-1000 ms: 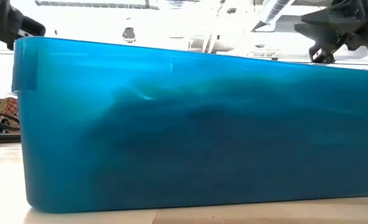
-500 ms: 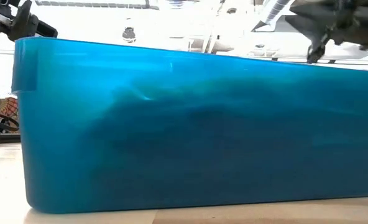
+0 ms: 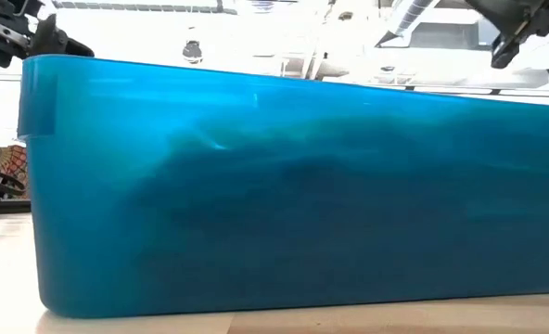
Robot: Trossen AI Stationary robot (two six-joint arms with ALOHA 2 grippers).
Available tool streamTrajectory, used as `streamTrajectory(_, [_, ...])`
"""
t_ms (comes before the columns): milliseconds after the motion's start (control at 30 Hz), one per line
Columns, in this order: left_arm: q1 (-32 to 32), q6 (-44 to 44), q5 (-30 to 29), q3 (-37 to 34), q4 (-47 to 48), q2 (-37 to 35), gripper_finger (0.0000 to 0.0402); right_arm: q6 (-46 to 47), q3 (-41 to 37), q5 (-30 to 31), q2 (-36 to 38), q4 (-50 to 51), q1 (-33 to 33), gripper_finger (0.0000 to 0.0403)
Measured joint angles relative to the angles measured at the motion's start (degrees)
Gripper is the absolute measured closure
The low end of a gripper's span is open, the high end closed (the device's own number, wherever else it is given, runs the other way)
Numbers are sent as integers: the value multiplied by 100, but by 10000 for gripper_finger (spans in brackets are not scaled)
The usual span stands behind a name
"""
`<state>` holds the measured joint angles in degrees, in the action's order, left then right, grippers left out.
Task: Sort popcorn bags into baskets
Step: Return to Home Position
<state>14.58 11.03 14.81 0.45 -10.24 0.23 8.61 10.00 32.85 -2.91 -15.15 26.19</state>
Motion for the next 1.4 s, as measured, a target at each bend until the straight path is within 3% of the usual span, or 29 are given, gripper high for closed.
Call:
streamTrajectory(100, [-171,-81,2,-2,159,0,195,-391,-22,109,256,483,92,295])
streamTrajectory(233, [-419,-81,172,-2,248,2,195,-51,-469,241,210,824,53,295])
streamTrajectory(433, [-801,-9,734,-6,428,2,195,277,-947,-724,233,687,-89,295])
streamTrajectory(733, [-953,-337,719,-6,449,2,195,381,-953,-1327,179,1078,-312,295])
streamTrajectory(1400, [-950,-77,-786,-6,708,4,195,344,-960,-1341,137,1147,-310,295])
